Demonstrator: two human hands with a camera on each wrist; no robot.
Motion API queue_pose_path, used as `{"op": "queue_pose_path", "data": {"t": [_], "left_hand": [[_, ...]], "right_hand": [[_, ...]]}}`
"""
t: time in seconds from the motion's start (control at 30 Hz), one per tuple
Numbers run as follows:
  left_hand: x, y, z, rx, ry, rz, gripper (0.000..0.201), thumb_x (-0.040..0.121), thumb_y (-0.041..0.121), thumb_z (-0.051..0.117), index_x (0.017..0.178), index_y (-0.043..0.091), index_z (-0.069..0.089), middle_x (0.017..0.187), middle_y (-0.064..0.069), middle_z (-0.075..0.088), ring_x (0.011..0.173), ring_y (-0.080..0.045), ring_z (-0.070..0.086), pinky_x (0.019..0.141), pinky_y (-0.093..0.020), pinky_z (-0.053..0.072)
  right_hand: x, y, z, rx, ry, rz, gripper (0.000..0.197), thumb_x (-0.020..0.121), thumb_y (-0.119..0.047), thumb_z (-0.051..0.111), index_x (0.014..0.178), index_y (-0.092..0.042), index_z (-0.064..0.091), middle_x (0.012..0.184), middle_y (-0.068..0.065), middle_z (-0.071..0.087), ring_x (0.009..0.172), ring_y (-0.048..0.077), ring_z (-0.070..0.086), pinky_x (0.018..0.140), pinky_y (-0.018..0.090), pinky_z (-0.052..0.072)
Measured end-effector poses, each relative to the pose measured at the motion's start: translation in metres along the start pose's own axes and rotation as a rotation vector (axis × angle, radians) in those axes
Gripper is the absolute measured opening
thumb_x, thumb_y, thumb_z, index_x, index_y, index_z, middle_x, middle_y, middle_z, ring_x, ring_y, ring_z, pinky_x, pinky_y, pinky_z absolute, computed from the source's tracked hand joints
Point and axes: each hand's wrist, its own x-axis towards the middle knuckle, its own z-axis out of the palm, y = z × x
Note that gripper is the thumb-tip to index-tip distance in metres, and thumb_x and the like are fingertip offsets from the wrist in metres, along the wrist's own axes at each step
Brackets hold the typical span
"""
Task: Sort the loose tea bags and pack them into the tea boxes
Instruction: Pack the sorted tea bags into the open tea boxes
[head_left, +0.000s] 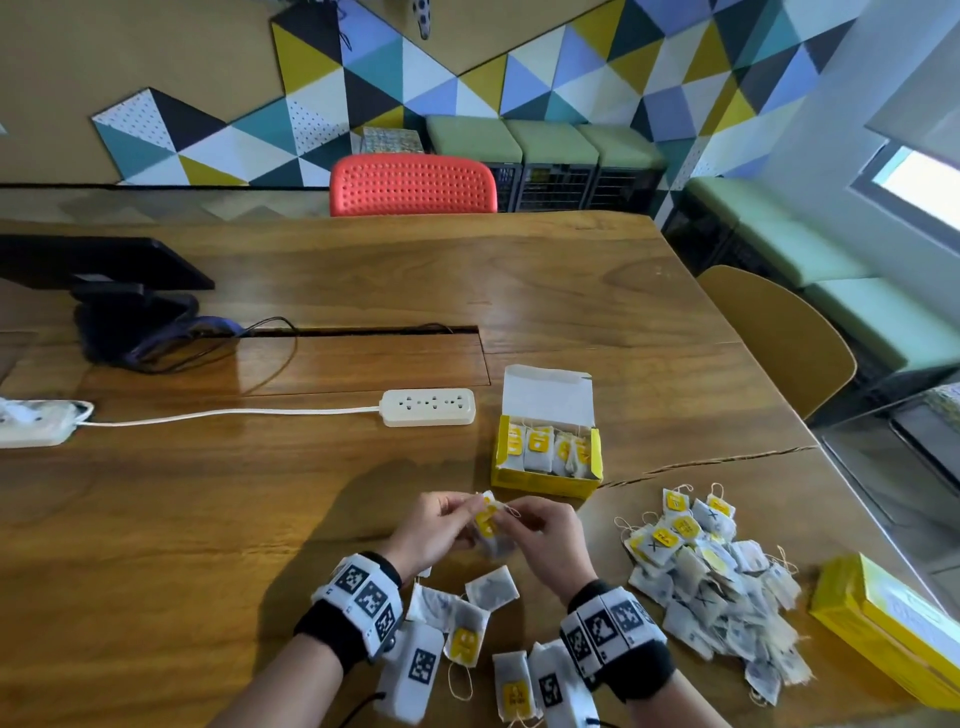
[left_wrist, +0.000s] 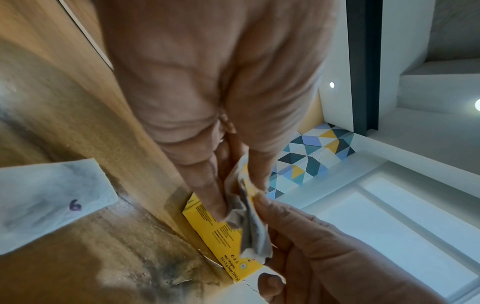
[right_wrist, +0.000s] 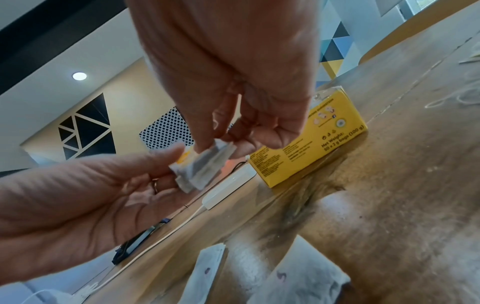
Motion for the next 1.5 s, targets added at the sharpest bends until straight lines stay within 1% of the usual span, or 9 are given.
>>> {"op": "queue_pose_path", "data": {"t": [0.17, 0.37, 0.6, 0.77, 0.87, 1.03, 1.27, 1.4, 1.5], "left_hand": [[0.003, -0.006, -0.003, 0.014, -0.008, 0.058, 0.013, 0.083, 0.010, 0.070, 0.095, 0.014, 0.073, 0.098, -0.010, 0.074, 0.095, -0.023, 0.069, 0.083, -0.033, 0.057], [0.012, 0.001, -0.004, 0.183, 0.059, 0.210, 0.016, 0.079, 0.015, 0.075, 0.093, 0.021, 0.075, 0.094, 0.004, 0.075, 0.092, -0.008, 0.068, 0.082, -0.019, 0.053], [0.027, 0.002, 0.008, 0.127, 0.109, 0.213, 0.015, 0.080, 0.017, 0.075, 0.094, 0.020, 0.071, 0.091, 0.002, 0.072, 0.082, -0.013, 0.067, 0.068, -0.022, 0.053], [0.034, 0.005, 0.022, 0.445, 0.117, 0.238, 0.023, 0.089, 0.023, 0.066, 0.112, 0.020, 0.064, 0.100, 0.010, 0.067, 0.091, -0.002, 0.062, 0.075, -0.008, 0.047], [0.041, 0.008, 0.030, 0.666, 0.155, 0.336, 0.022, 0.090, 0.024, 0.062, 0.112, 0.025, 0.064, 0.105, 0.011, 0.064, 0.092, -0.003, 0.057, 0.084, -0.019, 0.049], [0.054, 0.006, 0.043, 0.972, 0.157, 0.533, 0.027, 0.094, 0.028, 0.052, 0.120, 0.030, 0.059, 0.121, 0.009, 0.058, 0.114, -0.011, 0.050, 0.098, -0.031, 0.041], [0.058, 0.001, 0.052, 1.305, 0.186, 0.676, 0.027, 0.072, 0.031, 0.076, 0.099, 0.030, 0.069, 0.098, 0.009, 0.066, 0.085, -0.013, 0.061, 0.067, -0.029, 0.049], [0.058, 0.002, 0.052, 1.291, 0.227, 0.663, 0.030, 0.073, 0.031, 0.076, 0.101, 0.030, 0.068, 0.103, 0.007, 0.065, 0.088, -0.015, 0.061, 0.069, -0.030, 0.049], [0.058, 0.005, 0.046, 1.235, 0.241, 0.626, 0.030, 0.071, 0.028, 0.076, 0.100, 0.031, 0.069, 0.107, 0.008, 0.065, 0.094, -0.015, 0.060, 0.075, -0.030, 0.049]], "right_hand": [[0.003, 0.003, 0.000, 0.048, -0.004, 0.052, 0.014, 0.078, -0.032, 0.077, 0.085, -0.025, 0.069, 0.082, -0.006, 0.071, 0.079, 0.005, 0.066, 0.071, 0.021, 0.055], [0.005, -0.002, -0.002, 0.219, -0.054, 0.033, 0.017, 0.077, -0.014, 0.078, 0.083, -0.016, 0.063, 0.083, 0.006, 0.070, 0.077, 0.017, 0.065, 0.074, 0.035, 0.056], [0.022, -0.010, -0.013, 0.341, 0.120, 0.197, 0.013, 0.075, -0.006, 0.079, 0.082, -0.006, 0.067, 0.076, 0.006, 0.070, 0.070, 0.015, 0.065, 0.067, 0.027, 0.054], [0.060, -0.010, -0.047, 0.146, 0.435, 0.247, 0.016, 0.071, -0.020, 0.083, 0.071, -0.016, 0.068, 0.073, -0.001, 0.070, 0.070, 0.015, 0.065, 0.069, 0.030, 0.054], [0.081, -0.013, -0.058, -0.042, 0.507, 0.273, 0.016, 0.076, -0.025, 0.079, 0.078, -0.013, 0.069, 0.077, -0.001, 0.067, 0.077, 0.018, 0.061, 0.073, 0.024, 0.044], [0.100, -0.013, -0.056, -0.247, 0.460, 0.281, 0.011, 0.083, -0.017, 0.072, 0.081, -0.007, 0.069, 0.082, 0.007, 0.069, 0.083, 0.023, 0.061, 0.070, 0.020, 0.034], [0.100, -0.008, -0.056, -0.491, 0.379, 0.138, 0.015, 0.087, -0.008, 0.064, 0.098, 0.001, 0.069, 0.103, 0.017, 0.063, 0.095, 0.032, 0.059, 0.077, 0.030, 0.042], [0.096, -0.003, -0.061, -0.695, 0.278, 0.002, 0.021, 0.088, -0.014, 0.063, 0.109, -0.014, 0.069, 0.118, 0.006, 0.059, 0.113, 0.027, 0.050, 0.088, 0.039, 0.042], [0.094, -0.001, -0.062, -0.896, 0.104, 0.073, 0.026, 0.092, -0.034, 0.059, 0.117, -0.031, 0.065, 0.129, -0.009, 0.058, 0.124, 0.018, 0.042, 0.097, 0.041, 0.033]]}}
